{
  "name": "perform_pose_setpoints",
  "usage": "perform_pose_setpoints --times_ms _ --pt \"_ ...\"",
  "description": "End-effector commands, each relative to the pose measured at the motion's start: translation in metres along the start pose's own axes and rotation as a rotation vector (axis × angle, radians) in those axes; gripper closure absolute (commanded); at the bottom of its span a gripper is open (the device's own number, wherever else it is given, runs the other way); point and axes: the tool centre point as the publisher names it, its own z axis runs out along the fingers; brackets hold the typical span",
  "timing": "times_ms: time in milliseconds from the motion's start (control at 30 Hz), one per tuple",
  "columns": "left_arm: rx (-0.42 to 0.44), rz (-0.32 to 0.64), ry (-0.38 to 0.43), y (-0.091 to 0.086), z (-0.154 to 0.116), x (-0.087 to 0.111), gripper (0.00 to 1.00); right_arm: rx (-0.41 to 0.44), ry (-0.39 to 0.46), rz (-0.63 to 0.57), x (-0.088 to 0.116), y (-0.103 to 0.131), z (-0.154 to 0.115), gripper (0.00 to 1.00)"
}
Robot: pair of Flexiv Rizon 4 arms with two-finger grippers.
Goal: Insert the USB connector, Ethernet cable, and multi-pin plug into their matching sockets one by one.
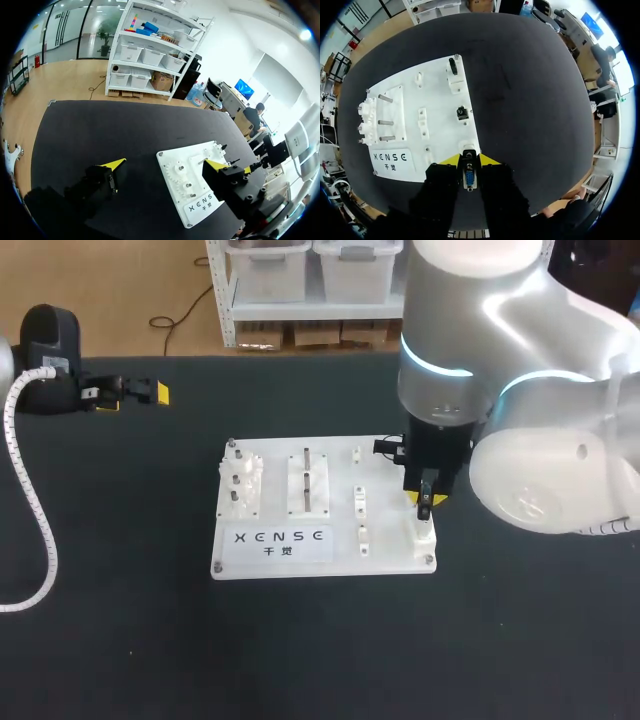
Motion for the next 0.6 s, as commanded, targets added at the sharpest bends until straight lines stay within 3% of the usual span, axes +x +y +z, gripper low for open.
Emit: perform_pose_setpoints --times_ms 33,600 --pt "0.000 0.000 0.000 0.0000 0.0000 0.0000 0.00 0.003 0.001 0.002 -0.0014 0.0012 0.0023 1.00" --pt "0.000 0.000 0.000 0.0000 0.0000 0.0000 0.00 -0.009 0.014 -0.034 0.0015 0.0007 0.0005 1.00"
